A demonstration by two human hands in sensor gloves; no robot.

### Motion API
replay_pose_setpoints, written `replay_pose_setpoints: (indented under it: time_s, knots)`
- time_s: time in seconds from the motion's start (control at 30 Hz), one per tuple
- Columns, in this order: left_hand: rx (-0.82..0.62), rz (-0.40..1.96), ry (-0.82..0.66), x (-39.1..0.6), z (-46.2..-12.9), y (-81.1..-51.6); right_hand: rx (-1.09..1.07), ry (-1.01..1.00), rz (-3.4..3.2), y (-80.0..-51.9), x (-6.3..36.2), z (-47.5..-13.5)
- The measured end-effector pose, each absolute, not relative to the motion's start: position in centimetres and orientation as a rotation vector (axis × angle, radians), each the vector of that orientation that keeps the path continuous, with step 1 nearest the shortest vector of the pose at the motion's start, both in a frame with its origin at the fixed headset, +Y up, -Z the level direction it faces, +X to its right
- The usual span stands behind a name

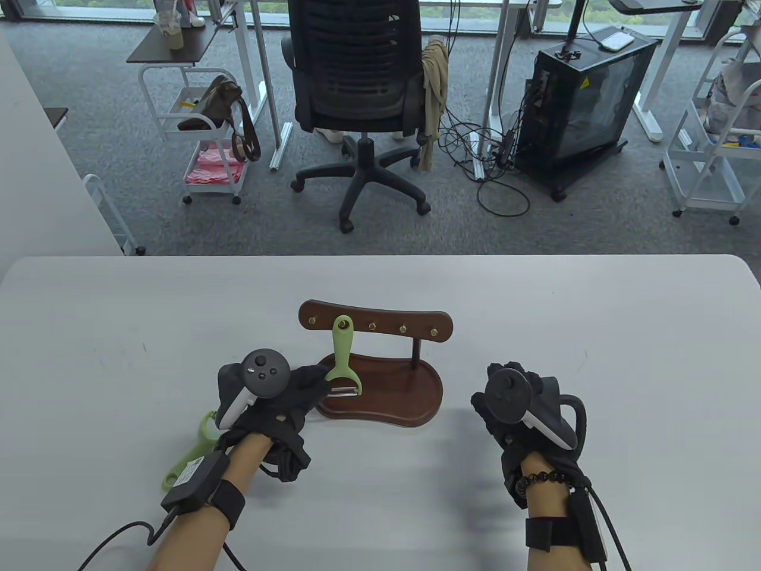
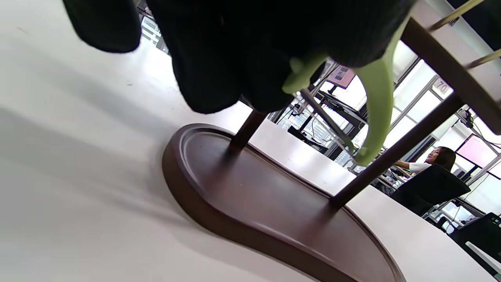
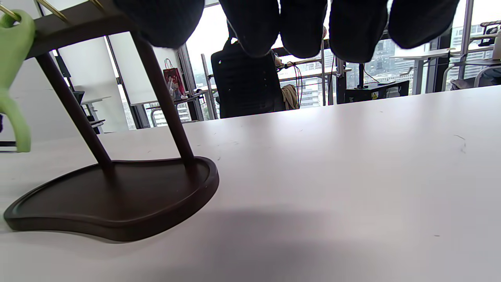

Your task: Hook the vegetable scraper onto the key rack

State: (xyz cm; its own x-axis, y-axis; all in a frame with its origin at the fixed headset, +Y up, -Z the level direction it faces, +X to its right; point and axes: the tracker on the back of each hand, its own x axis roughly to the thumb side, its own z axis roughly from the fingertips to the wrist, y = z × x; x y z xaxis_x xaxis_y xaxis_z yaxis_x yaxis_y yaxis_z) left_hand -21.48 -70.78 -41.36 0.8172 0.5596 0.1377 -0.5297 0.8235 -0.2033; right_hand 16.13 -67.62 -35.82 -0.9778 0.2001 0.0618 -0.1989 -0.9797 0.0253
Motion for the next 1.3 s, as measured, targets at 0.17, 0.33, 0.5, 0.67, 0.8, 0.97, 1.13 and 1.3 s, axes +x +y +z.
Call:
replay_pose_setpoints:
  time_s: [0.17, 0.33, 0.5, 0.67, 0.8, 0.97, 1.13, 1.3]
  knots:
    - [-0.167, 0.572, -0.194, -21.5, -41.3, -70.8, 0.099, 0.035, 2.932, -67.7, 16.1, -35.8]
    - [-0.159, 0.558, -0.192, -22.1, -41.1, -70.5, 0.103, 0.039, 2.932, -67.7, 16.0, -35.8]
    - [-0.123, 0.574, -0.159, -24.1, -40.5, -69.7, 0.108, 0.040, 2.945, -67.7, 15.9, -35.8]
    - [-0.039, 0.585, -0.112, -27.9, -39.2, -67.5, 0.109, 0.035, 2.943, -67.7, 15.9, -35.8]
    - [0.019, 0.560, -0.055, -31.2, -38.3, -65.9, 0.112, 0.038, 2.941, -67.8, 15.8, -35.8]
    - [0.017, 0.351, 0.012, -34.4, -37.3, -65.3, 0.117, 0.039, 2.946, -67.8, 15.7, -35.7]
    - [-0.106, 0.079, 0.005, -34.8, -36.9, -67.2, 0.123, 0.044, 2.951, -67.8, 15.6, -35.7]
    - [-0.221, -0.088, -0.032, -33.7, -37.2, -69.7, 0.124, 0.060, 2.958, -67.9, 15.5, -35.7]
